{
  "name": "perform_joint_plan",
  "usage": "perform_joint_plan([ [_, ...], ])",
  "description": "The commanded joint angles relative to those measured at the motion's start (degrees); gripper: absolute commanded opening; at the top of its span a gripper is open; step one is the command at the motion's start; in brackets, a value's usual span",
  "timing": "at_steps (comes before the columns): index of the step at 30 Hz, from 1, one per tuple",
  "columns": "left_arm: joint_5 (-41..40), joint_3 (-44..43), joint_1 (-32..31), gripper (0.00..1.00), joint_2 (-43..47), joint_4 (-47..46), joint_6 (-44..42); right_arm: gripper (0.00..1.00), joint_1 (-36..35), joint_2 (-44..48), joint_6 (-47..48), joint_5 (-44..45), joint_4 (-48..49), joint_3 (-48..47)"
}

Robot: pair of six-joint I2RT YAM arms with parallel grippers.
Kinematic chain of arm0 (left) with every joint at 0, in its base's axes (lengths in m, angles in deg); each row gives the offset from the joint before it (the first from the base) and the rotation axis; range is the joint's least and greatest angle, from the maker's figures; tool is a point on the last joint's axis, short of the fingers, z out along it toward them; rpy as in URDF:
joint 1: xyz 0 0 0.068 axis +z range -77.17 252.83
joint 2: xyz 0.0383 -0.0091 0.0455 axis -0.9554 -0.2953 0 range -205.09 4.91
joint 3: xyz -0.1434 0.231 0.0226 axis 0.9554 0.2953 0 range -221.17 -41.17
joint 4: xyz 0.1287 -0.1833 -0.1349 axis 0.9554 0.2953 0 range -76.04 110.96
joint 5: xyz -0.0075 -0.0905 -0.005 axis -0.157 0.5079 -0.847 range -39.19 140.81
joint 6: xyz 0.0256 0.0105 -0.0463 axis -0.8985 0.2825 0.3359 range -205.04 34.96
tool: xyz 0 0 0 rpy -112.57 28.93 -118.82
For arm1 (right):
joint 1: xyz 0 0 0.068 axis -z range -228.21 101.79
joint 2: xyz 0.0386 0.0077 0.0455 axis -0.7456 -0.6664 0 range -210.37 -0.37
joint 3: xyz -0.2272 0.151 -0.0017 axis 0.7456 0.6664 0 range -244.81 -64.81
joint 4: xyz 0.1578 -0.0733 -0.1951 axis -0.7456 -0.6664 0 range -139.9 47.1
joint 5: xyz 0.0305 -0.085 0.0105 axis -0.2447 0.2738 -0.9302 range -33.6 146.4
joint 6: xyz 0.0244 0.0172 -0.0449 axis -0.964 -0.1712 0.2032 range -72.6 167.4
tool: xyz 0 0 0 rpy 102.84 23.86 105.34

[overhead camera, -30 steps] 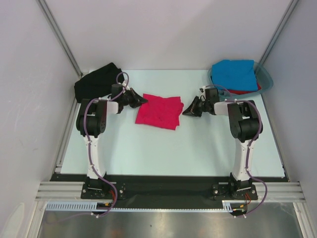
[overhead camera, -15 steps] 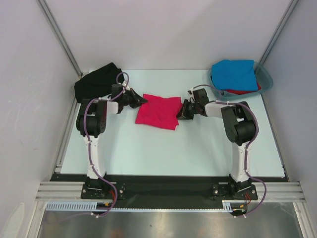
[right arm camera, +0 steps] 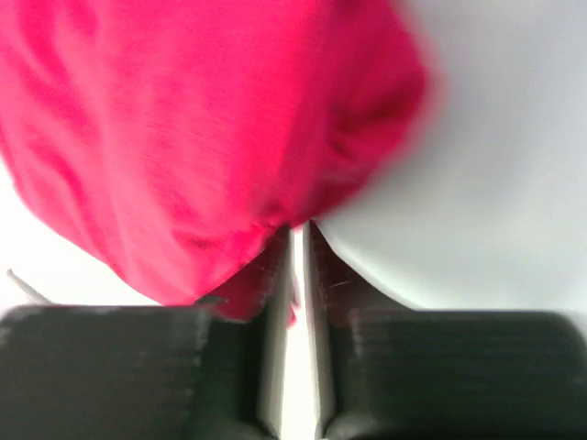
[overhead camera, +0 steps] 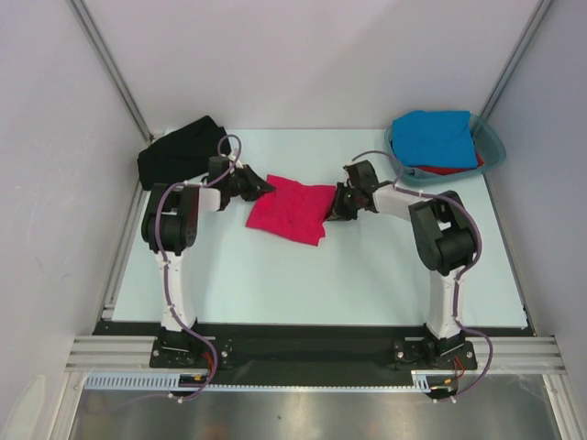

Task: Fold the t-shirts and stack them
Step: Fold the tshirt

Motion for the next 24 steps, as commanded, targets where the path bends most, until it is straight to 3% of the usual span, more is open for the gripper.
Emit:
perform_joint_plan([
  [1, -2.30, 1.44, -0.71, 0.32, 6.12, 1.13, -3.32, 0.25, 0.90, 7.55, 4.40, 12.20, -7.40, -0.39],
  [6, -8.46, 2.58, -0.88, 0.43, 11.13, 7.88, -8.59, 0.44, 0.38, 12.74, 6.25, 13.09, -9.33, 0.58],
  [9, -13.12, 5.21, -1.23, 0.61, 15.95, 10.26, -9.83, 0.48, -0.68, 15.47, 7.21, 12.74, -10.04, 1.02],
  [10, -14.17, 6.18, -1.41, 0.77, 18.67, 10.36, -10.26, 0.48, -0.77, 16.78, 7.48, 12.56, -10.30, 1.02],
  [11, -16.27, 7.49, -1.93, 0.82, 20.17, 10.71, -11.49, 0.48, -1.12, 17.23, 7.74, 12.74, -10.83, 1.02],
  [14, -19.01, 7.68, -3.42, 0.84, 22.82, 14.83, -13.95, 0.50, -1.38, 18.73, 7.75, 11.87, -11.01, 1.02],
  [17, -17.01, 10.92, -4.92, 0.84, 24.23, 9.52, -12.21, 0.41, -1.56, 18.47, 8.36, 7.31, -7.42, 1.55],
  [18, -12.99, 11.11, -5.19, 0.83, 23.88, 8.27, -11.68, 0.34, -1.65, 17.85, 8.36, 6.33, -6.62, 1.46],
  [24, 3.28, 7.16, -6.42, 0.64, 15.29, -4.48, -2.81, 0.12, -1.21, 8.12, 5.56, -6.40, 0.32, -3.37],
])
